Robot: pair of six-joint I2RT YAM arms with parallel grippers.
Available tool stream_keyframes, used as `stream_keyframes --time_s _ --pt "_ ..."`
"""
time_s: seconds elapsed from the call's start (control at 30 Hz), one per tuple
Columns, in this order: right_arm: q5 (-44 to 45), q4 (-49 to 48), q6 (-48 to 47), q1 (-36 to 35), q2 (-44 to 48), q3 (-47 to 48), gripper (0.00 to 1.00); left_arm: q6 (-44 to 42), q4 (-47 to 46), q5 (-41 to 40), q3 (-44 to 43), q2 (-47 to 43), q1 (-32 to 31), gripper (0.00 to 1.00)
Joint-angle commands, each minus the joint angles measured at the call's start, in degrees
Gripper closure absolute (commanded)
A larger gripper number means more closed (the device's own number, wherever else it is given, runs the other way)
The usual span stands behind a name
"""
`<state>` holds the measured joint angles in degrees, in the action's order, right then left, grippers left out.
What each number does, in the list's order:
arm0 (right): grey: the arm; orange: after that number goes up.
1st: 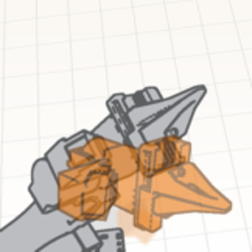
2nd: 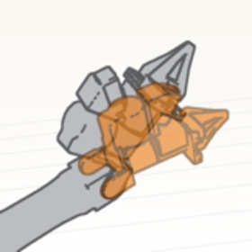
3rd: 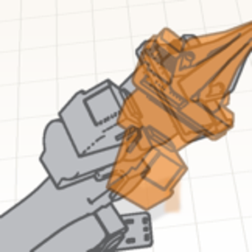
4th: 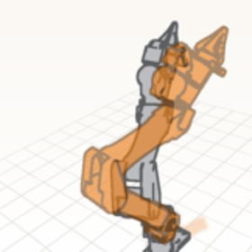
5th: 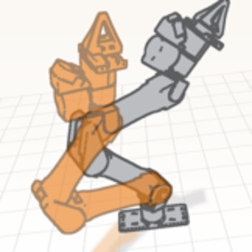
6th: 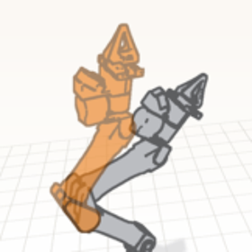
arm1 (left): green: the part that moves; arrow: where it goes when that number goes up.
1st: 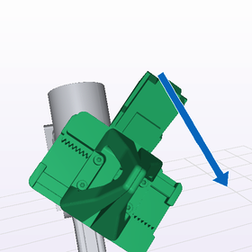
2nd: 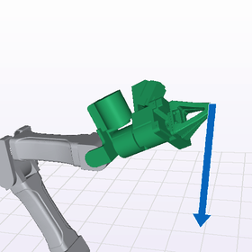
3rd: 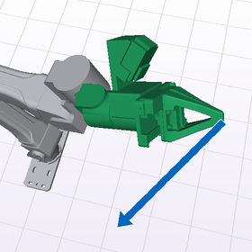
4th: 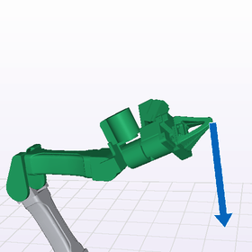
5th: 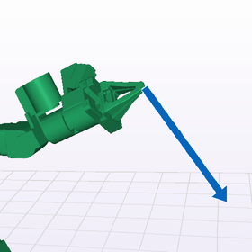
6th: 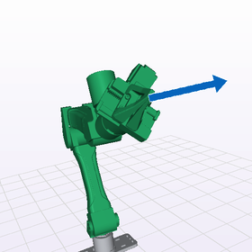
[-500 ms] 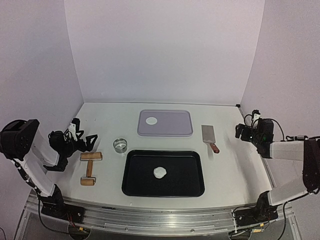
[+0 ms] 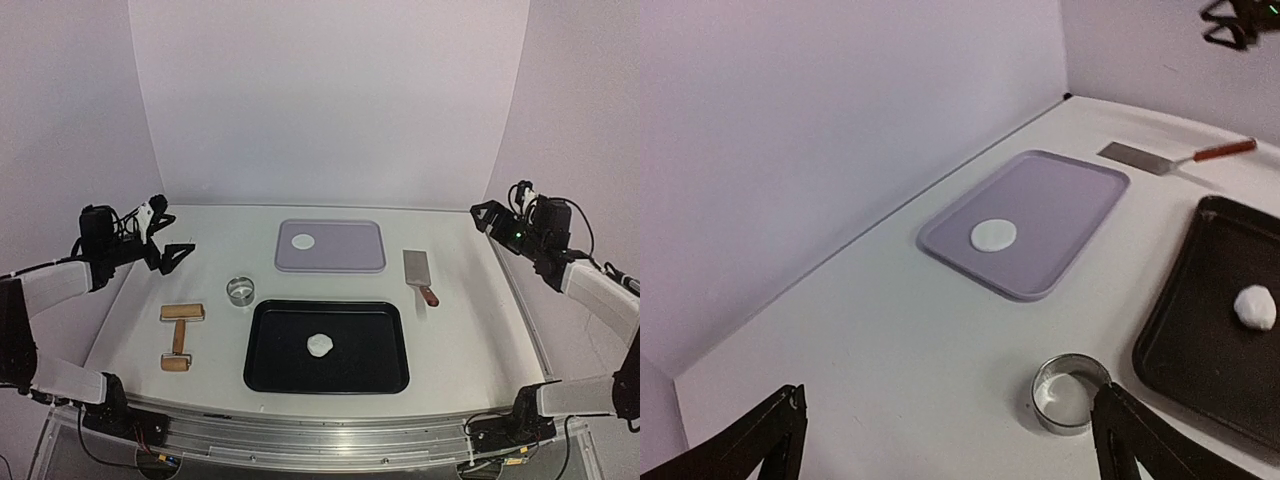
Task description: Roll out the dumpling wrappers from the dough
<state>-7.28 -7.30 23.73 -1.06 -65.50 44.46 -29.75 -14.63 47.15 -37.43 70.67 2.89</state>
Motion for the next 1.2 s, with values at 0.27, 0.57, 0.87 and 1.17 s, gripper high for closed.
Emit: stream_keyframes --time_s 0.27,0.57,0.87,1.17 --pt "-9.3 9.3 -1.1 -13.6 -10.4 14.4 0.02 -111.9 86.0 -14.9 -19.7 13.0 -1.8 0.13" --pt "-8.6 9.2 -1.8 -20.2 -13.1 14.7 0.02 -120.8 76.6 -28.0 -18.1 18.0 -9.5 0.12" --pt "-7.1 9.1 -2.0 -20.7 -12.0 13.5 0.02 -125.3 68.9 -30.2 -17.9 22.4 -9.9 0.12" --pt "-6.2 9.1 -1.7 -20.8 -10.3 11.8 0.02 -125.4 60.7 -29.9 -13.8 24.9 -11.1 0.25"
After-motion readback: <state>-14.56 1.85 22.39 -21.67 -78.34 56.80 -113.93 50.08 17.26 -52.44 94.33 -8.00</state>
